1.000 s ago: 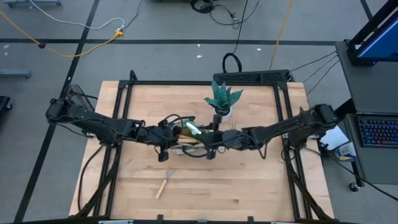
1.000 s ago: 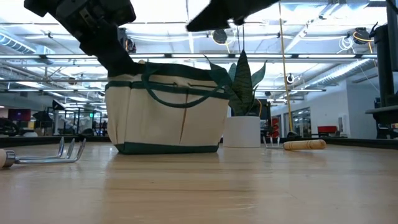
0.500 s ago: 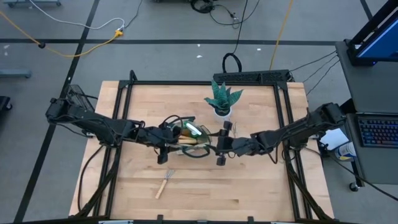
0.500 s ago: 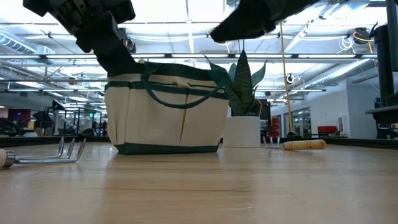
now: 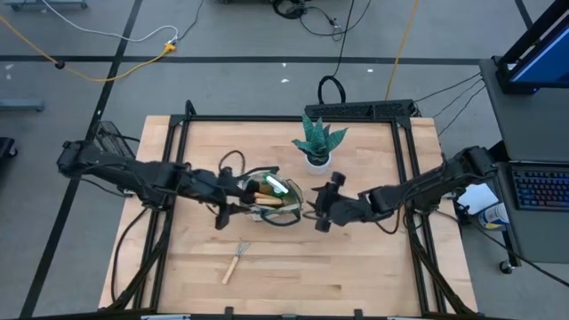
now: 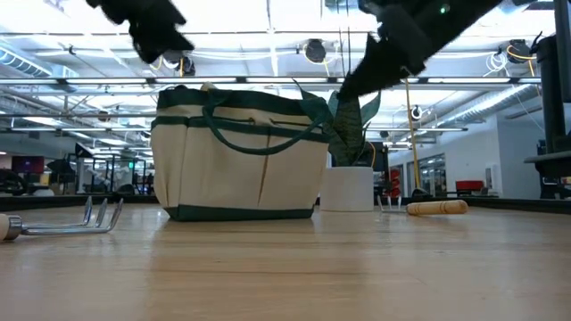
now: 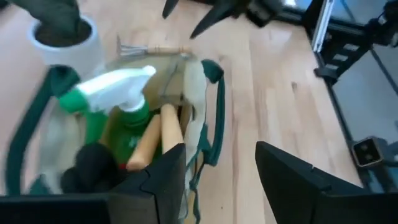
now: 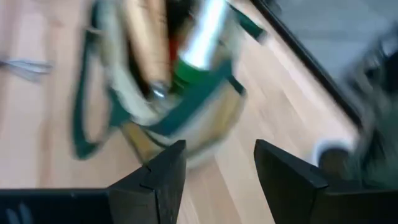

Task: Pick & Place Garden tools in Gardening bag
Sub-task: Put the top brown hand rake into the white gardening bag

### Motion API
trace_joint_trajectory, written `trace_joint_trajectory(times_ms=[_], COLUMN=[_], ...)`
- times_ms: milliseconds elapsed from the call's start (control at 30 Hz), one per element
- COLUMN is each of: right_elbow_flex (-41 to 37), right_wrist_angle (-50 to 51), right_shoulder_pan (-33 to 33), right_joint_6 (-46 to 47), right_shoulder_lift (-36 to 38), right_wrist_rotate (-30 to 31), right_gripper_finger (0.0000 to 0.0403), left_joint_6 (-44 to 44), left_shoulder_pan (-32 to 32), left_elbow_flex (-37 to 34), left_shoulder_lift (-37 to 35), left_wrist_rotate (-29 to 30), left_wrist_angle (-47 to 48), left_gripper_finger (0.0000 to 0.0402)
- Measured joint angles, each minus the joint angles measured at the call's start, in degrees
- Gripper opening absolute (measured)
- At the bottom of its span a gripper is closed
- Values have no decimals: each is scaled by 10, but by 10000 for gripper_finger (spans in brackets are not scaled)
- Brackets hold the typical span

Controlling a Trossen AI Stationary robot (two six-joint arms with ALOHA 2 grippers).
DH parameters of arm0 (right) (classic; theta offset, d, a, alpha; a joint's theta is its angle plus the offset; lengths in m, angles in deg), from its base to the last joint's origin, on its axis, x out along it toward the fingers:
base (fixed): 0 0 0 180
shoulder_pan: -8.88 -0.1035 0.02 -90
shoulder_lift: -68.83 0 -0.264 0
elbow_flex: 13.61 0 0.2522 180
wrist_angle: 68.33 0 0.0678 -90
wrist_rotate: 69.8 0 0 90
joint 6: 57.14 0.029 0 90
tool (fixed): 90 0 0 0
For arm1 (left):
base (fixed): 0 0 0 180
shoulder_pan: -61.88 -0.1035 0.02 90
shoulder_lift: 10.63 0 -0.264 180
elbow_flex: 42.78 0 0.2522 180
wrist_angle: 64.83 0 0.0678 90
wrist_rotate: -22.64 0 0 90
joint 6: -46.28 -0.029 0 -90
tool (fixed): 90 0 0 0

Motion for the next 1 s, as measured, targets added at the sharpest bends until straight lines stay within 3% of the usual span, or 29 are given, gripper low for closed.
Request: trace_joint_trajectory(times_ms=[233, 400, 500, 1000], right_elbow_flex=[-17, -65, -83, -185], right_wrist_angle=[182, 184, 176, 116], right_shoulder_pan=[28, 39, 48, 51], right_joint_6=[291, 368, 428, 519], right_shoulder_lift=[-1, -1, -2, -2], right_wrist_rotate=[0, -19, -60, -80], right_gripper_finger=[181, 181, 180, 180], left_joint_6=[-10, -12, -12, -14], left_shoulder_pan=[0, 0, 0, 0], left_elbow_flex=[2, 2, 2, 1], left_shoulder_lift=[-40, -40, -39, -38], left_wrist_rotate=[31, 35, 35, 35], left_wrist_angle=[-1, 3, 2, 2], left_gripper_finger=[200, 200, 200, 200])
